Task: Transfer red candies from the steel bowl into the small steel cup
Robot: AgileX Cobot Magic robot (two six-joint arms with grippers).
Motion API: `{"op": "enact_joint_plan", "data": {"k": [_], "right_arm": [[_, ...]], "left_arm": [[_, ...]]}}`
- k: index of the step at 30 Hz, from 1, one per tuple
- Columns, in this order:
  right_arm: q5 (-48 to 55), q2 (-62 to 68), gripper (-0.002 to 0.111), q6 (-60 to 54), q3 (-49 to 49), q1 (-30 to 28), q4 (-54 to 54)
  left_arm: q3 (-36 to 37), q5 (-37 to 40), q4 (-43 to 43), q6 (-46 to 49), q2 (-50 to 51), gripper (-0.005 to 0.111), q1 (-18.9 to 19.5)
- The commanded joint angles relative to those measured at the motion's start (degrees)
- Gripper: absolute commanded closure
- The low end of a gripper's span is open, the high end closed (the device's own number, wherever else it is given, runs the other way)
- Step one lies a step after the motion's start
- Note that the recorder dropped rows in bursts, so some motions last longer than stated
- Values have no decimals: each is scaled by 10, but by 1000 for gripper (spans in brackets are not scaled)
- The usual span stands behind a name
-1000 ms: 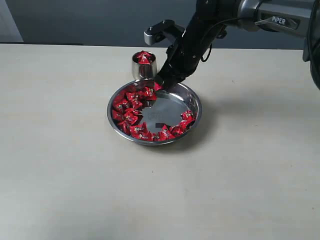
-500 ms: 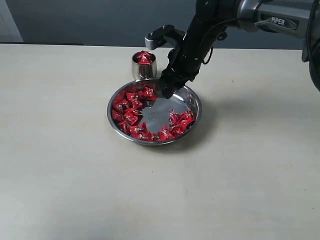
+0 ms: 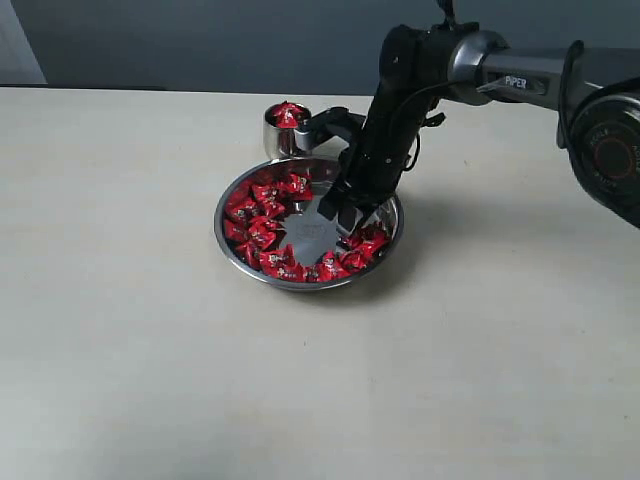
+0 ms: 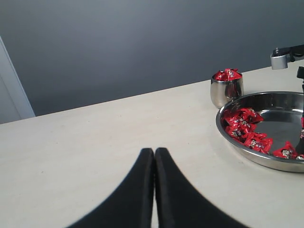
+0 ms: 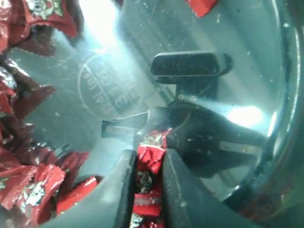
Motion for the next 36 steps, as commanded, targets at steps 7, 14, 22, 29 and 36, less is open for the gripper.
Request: {"op": "enact_joint_plan", "data": {"k": [7,14,22,29,36], "right_arm": [[-119,-86,109,0,-3,-25,-14],[-304,-100,109,0,-3,-66,60],[-438,-72,109,-128,-3,-74,252],[-416,-41,109,-385,-6,-76,483],[-284,26,109,-575,-70,-76,514]], "left_arm": [[3,-2,0,-1,-3,105,0],[3,-2,0,-1,-3,105,0],[3,-2,0,-1,-3,105,0],[3,-2,0,-1,-3,105,0],[3,-2,0,-1,-3,105,0]]}}
